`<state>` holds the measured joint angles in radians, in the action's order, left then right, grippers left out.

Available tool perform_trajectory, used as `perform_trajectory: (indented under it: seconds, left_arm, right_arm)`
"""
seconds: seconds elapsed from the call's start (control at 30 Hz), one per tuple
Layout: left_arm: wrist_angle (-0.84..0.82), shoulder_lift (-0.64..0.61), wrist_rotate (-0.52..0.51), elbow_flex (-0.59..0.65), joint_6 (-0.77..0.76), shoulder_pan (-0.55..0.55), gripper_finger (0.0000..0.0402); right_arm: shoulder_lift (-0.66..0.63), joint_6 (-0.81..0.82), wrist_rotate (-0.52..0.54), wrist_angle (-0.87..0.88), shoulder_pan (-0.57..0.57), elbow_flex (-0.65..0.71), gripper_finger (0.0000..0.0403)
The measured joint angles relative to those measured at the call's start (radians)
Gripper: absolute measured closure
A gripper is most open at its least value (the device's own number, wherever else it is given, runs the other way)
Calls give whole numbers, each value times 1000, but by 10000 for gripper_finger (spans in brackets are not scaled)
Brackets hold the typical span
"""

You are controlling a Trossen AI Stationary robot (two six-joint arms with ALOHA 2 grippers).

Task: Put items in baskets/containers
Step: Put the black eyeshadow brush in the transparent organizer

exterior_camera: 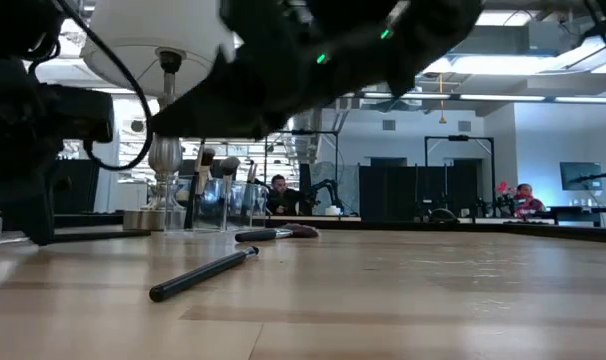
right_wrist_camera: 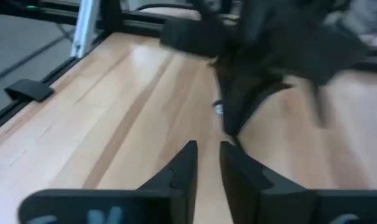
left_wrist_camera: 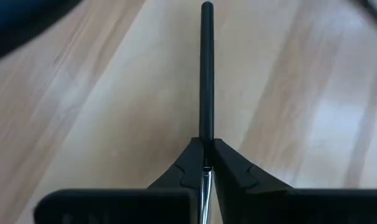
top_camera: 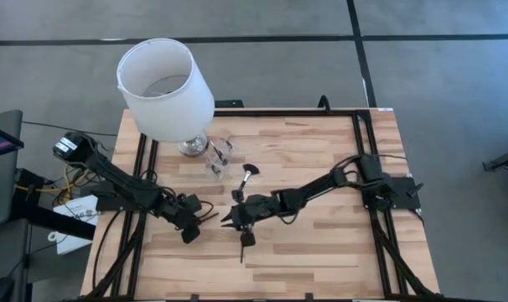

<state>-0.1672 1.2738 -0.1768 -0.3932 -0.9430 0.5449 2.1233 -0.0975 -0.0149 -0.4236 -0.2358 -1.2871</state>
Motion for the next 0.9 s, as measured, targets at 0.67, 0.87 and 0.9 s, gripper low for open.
perform_trajectory:
  seconds: [0.67,0.87,0.9]
  left_arm:
    - [99,-20,-8,-1,104,-2,380]
    - [114,-20,-1,-1,137,-1,380]
    - [115,-20,-4,-1,147,-1,380]
  right_arm:
    - [222,-68,-67,12,69,-184,245]
    - [222,-68,-69,22,92,-184,256]
    - [222,-68,-71,25,94,-184,259]
